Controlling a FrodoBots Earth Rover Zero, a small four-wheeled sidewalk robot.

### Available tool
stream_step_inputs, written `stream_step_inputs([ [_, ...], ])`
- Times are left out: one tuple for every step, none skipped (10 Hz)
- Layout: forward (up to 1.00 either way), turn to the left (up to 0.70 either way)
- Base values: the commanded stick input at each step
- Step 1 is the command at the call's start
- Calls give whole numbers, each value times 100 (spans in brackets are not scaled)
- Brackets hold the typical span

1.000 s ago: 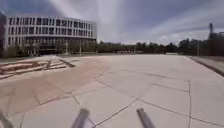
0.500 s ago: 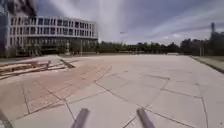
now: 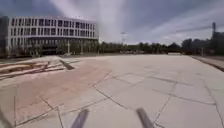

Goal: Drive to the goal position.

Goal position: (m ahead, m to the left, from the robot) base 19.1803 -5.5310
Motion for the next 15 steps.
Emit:
stream_step_inputs([
  [50, -50],
  [50, -8],
  [50, 0],
  [50, 0],
  [50, 0],
  [50, 0],
  [50, 0],
  [50, 0],
  [50, 0],
  [50, 0],
  [50, 0],
  [50, 0],
  [50, 0],
  [50, 0],
  [50, 0],
])
